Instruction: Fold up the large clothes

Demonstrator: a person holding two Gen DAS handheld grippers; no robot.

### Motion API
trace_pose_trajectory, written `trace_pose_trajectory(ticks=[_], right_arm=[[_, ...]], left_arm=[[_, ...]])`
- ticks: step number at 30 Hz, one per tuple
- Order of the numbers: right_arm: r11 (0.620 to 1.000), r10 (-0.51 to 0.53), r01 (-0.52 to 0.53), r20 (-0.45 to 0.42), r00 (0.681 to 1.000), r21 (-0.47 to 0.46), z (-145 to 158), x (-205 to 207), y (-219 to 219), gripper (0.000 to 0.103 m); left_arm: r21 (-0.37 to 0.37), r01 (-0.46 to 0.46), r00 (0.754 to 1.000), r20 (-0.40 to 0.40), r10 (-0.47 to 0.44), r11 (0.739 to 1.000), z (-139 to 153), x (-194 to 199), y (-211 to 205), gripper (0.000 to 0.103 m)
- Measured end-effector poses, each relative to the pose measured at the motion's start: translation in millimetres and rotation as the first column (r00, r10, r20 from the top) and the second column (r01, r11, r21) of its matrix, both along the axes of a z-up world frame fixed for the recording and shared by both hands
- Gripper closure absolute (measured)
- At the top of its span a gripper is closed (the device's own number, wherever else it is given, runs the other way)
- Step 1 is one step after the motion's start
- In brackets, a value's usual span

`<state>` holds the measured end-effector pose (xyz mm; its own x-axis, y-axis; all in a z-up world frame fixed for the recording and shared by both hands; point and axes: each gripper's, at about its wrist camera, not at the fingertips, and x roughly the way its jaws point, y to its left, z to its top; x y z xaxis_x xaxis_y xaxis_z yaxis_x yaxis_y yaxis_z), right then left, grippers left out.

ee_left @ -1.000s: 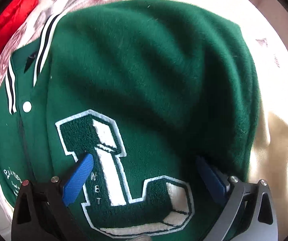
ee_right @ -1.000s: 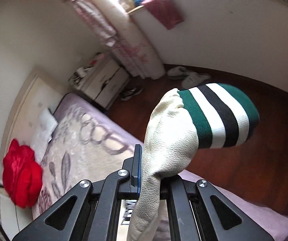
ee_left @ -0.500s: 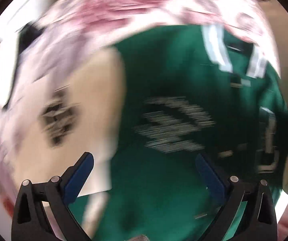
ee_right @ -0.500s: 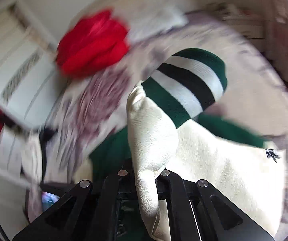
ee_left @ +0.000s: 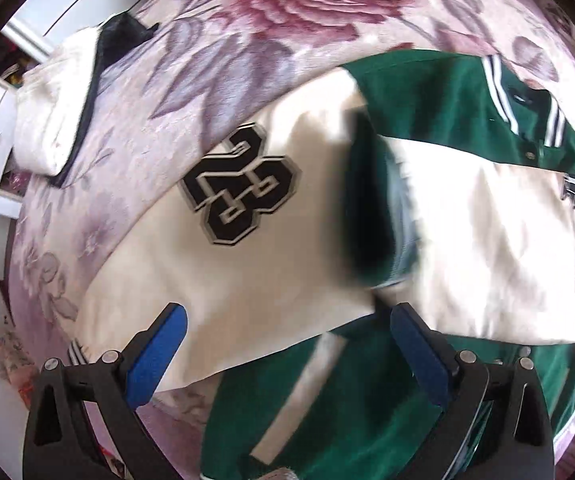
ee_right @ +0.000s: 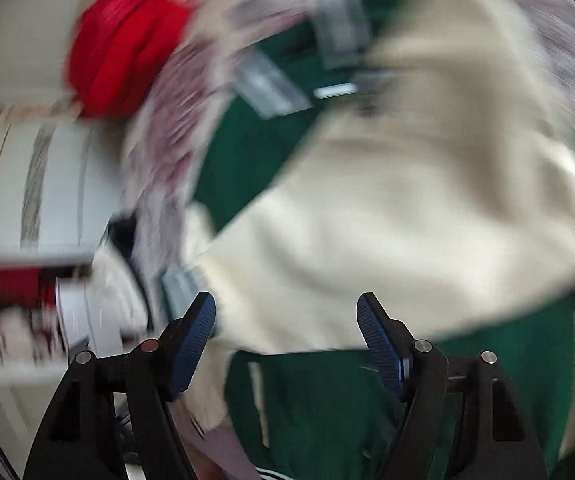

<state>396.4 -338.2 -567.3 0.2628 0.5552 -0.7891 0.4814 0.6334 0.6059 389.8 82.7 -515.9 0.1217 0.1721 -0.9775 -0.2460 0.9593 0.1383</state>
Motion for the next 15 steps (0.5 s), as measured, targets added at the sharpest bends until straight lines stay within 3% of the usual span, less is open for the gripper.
trace_pose_trajectory(ticks=[2, 4, 5, 7, 8, 10, 12, 13, 14, 15], right_arm=[[0.977, -0.194, 0.200, -0.082, 0.978, 0.079, -29.3, -41.6, -54.6, 0.028], [0.945, -0.290, 0.305, -0.131, 0.948, 0.114, -50.8, -58.2, -81.4, 0.028], [0.915, -0.342, 0.359, -0.119, 0.932, 0.182, -62.8, -65.5, -91.8, 0.030], [0.846, -0.460, 0.455, -0.049, 0.886, 0.279, -76.8, -71.3, -105.9, 0.056], [0.832, -0.489, 0.476, -0.028, 0.872, 0.285, -80.3, -68.5, -110.2, 0.071], [0.821, -0.549, 0.529, 0.046, 0.834, 0.215, -74.7, -65.1, -124.1, 0.087], [0.775, -0.626, 0.606, 0.093, 0.774, 0.179, -65.9, -70.1, -143.4, 0.087], [0.762, -0.644, 0.625, 0.099, 0.759, 0.167, -63.0, -72.9, -154.2, 0.087], [0.761, -0.647, 0.636, 0.090, 0.757, 0.125, -60.6, -75.5, -165.0, 0.087], [0.775, -0.630, 0.623, 0.060, 0.774, 0.105, -60.9, -76.3, -169.8, 0.087]], left_arm=[[0.004, 0.024, 1.000, 0.002, -0.024, 1.000, -0.1, 4.2, -7.2, 0.000], [0.014, 0.043, 0.999, 0.014, -0.043, 0.999, -0.2, 7.2, -12.8, 0.000], [0.021, 0.054, 0.998, 0.015, -0.054, 0.998, -1.6, 8.9, -15.0, 0.000], [0.037, 0.069, 0.998, 0.005, -0.069, 0.997, -8.5, 14.9, -18.2, 0.000], [0.043, 0.071, 0.997, 0.002, -0.071, 0.997, -11.7, 17.8, -18.6, 0.000], [0.072, 0.073, 0.997, 0.001, -0.074, 0.995, -19.0, 23.5, -16.1, 0.000], [0.091, 0.072, 0.997, 0.007, -0.073, 0.993, -21.3, 25.8, -11.9, 0.000], [0.096, 0.065, 0.998, 0.008, -0.066, 0.993, -21.9, 26.0, -8.6, 0.000], [0.096, 0.055, 0.998, 0.010, -0.056, 0.994, -21.8, 25.4, -4.5, 0.000], [0.093, 0.041, 0.999, 0.014, -0.043, 0.995, -20.9, 23.2, 0.9, 0.000]])
